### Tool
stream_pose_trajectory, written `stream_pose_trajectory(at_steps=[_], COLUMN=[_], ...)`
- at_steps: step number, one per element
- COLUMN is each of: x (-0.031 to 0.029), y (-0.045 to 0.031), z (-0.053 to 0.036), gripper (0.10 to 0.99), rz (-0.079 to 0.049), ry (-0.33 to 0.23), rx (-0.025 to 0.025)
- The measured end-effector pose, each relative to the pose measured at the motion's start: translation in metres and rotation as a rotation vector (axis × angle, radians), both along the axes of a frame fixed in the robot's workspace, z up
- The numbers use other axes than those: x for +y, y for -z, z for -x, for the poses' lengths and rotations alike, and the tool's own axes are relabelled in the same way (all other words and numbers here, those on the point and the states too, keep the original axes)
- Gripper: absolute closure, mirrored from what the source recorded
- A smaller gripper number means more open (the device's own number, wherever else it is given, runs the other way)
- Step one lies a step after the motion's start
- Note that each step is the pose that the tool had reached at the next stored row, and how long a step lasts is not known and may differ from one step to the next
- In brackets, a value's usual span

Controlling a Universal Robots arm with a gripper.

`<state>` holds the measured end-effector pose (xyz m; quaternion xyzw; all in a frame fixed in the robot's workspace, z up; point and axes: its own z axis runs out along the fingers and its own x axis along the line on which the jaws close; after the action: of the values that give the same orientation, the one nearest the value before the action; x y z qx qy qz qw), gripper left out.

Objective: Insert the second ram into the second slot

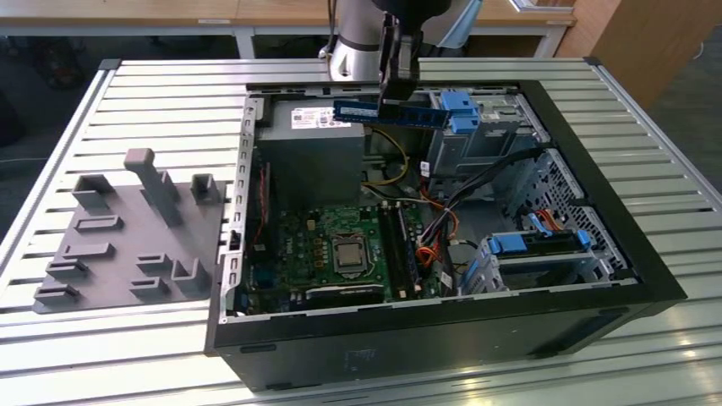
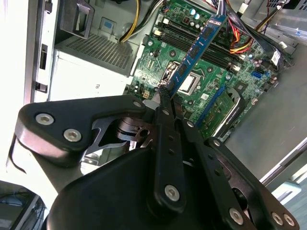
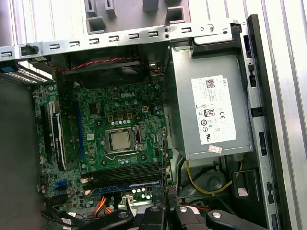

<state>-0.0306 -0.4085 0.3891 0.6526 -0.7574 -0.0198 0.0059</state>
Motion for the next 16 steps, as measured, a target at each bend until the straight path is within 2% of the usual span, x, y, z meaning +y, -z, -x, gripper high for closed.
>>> stream_pose_trajectory(at_steps=[16], x=[0.0], y=[0.0], z=[0.0], gripper=[0.949], rz=[0.0], ry=[0.012], rx=[0.0])
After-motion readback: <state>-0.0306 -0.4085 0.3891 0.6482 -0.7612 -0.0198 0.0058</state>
